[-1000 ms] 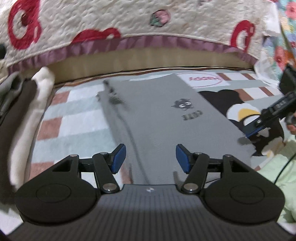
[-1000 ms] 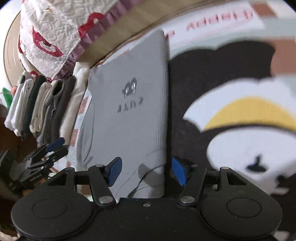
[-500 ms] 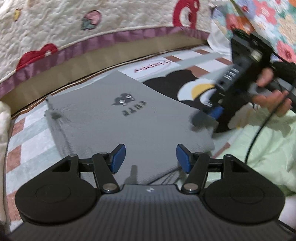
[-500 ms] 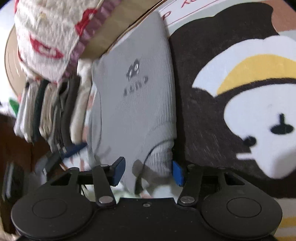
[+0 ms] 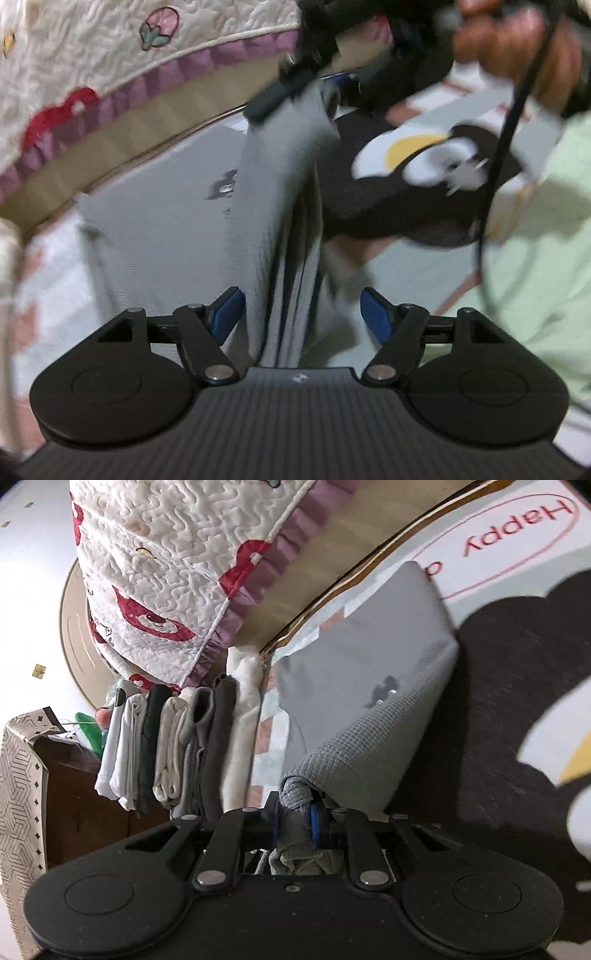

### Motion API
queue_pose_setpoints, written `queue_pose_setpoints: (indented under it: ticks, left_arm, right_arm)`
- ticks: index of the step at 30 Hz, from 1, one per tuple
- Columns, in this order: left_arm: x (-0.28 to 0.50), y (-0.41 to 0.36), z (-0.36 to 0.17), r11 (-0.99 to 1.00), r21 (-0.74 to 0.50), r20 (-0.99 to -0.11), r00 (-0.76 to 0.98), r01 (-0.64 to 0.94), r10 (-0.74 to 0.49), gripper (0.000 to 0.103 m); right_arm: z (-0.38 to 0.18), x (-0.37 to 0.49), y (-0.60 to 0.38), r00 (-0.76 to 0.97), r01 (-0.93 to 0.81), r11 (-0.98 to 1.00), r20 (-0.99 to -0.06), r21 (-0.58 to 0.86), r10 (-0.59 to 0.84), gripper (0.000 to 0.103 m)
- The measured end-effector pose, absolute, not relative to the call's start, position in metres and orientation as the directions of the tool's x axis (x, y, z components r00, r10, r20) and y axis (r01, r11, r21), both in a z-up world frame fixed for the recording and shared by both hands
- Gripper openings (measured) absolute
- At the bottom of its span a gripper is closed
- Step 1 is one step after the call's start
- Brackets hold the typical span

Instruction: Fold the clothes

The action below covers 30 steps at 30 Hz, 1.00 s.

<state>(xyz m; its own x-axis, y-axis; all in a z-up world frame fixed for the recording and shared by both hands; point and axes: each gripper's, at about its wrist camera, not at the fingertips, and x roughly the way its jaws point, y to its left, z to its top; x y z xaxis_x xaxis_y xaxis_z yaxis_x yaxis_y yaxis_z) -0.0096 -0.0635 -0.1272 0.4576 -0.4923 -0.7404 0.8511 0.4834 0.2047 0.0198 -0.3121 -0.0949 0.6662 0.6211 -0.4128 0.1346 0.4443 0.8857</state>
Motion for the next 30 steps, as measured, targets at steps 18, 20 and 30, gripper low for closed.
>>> queue_pose_setpoints:
  ticks: [18, 20, 30]
  left_arm:
    - [0.102, 0.000, -0.118, 0.703, -0.378, -0.723, 0.282, 0.603, -0.631, 0.016]
    - [0.111, 0.001, -0.121, 0.698, -0.438, -0.716, 0.250, 0.567, -0.652, 0.016]
    - [0.146, 0.013, -0.134, 0.664, -0.601, -0.660, 0.191, 0.446, -0.726, 0.016]
  right_arm:
    - [-0.040, -0.025, -0.252, 0.765, -0.233, 0.972, -0.609, 0.042, 0.210, 0.062]
    - [-0.042, -0.034, -0.238, 0.774, -0.328, 0.933, -0.607, -0.145, 0.178, 0.062]
    - [-0.091, -0.032, -0.187, 0.742, -0.520, 0.703, -0.664, -0.486, 0.089, 0.065]
